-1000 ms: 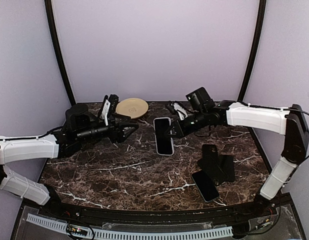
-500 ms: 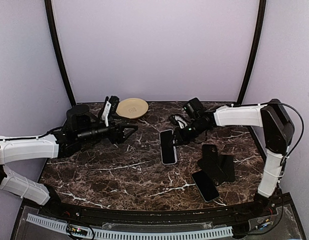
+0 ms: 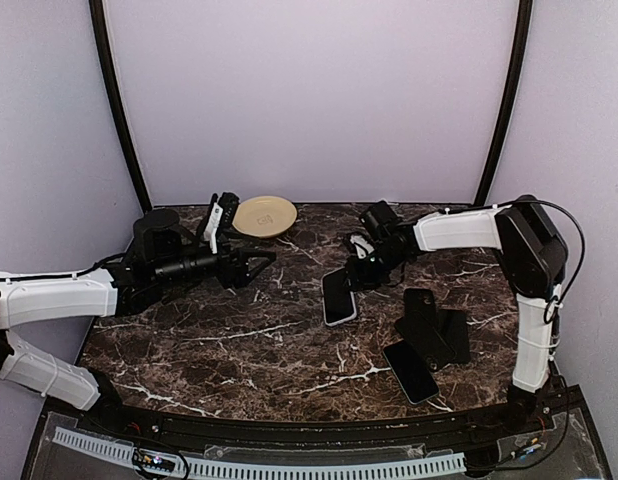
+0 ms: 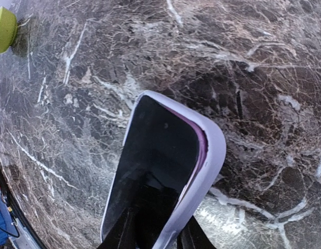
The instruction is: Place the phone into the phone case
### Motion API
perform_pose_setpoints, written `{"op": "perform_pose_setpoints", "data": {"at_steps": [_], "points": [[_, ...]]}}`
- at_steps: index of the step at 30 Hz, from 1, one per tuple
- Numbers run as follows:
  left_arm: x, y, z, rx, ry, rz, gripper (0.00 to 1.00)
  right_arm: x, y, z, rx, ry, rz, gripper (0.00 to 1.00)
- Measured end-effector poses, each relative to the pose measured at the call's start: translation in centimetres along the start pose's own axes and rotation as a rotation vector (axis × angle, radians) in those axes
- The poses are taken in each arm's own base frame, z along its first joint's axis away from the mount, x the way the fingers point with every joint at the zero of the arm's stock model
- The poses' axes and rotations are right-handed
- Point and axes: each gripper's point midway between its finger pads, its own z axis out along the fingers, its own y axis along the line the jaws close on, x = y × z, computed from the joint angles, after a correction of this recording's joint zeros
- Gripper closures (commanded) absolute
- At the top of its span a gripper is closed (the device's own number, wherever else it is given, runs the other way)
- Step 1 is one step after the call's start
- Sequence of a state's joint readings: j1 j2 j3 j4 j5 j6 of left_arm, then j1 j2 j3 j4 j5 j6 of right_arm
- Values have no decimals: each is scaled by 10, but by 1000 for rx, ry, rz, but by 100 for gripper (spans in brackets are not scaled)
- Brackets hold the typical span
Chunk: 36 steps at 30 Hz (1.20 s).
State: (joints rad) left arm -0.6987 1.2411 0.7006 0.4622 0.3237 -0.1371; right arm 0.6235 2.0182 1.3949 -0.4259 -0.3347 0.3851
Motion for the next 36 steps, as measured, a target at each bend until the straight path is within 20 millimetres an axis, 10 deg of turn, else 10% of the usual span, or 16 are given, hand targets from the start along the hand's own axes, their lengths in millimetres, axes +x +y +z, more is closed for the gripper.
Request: {"op": "perform_pose_setpoints", "data": {"at_steps": [18, 36], "points": [[0, 0, 0, 1, 1, 1, 29, 16, -38, -5, 271, 21, 17, 64], [0, -1, 0, 9, 2, 2, 30, 61, -11, -11, 427, 104, -124, 68]]}}
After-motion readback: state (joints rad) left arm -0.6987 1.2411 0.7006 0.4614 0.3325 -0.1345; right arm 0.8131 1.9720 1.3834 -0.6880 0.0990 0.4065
